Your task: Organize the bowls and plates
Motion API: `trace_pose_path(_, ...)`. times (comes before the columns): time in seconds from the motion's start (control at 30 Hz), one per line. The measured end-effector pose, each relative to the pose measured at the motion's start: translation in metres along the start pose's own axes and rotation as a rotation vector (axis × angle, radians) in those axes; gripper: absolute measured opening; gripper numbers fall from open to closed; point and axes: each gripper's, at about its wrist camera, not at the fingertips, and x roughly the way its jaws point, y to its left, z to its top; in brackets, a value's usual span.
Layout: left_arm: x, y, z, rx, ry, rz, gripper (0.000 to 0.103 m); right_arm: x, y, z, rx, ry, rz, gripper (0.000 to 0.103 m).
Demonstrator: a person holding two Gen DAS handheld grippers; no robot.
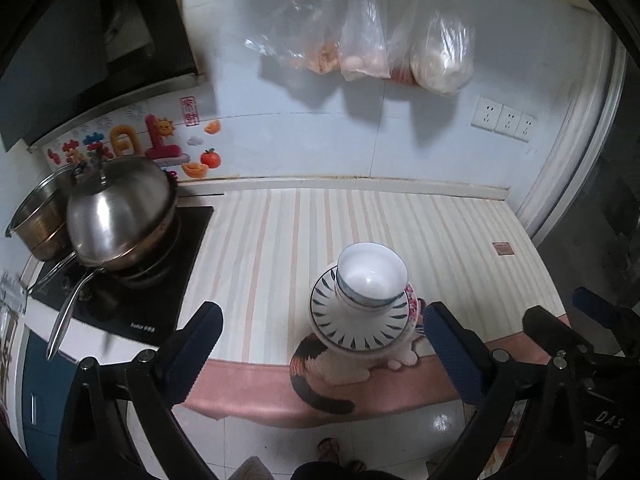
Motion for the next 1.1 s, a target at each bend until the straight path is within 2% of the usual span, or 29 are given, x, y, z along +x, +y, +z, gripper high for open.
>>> trace_pose_path(0.4, -0.075, -0.007, -0.043, -0.04, -0.056, 0.073, 0.103, -0.107, -0.001, -0.045, -0.031, -0.091, 0.018, 0.1)
trace_pose_path(0.7, -0.115, -0.018, -0.061, -0.049, -0.106, 0.117, 0.103, -0.15, -0.008, -0.061, -0.066, -0.129, 0.036, 0.101)
trace_pose_path(1.1, -0.135, -0.017, -0.072, -0.026, -0.127, 0.105, 0.103, -0.182, -0.008, -0.067, -0.071, -0.168, 0.027, 0.101)
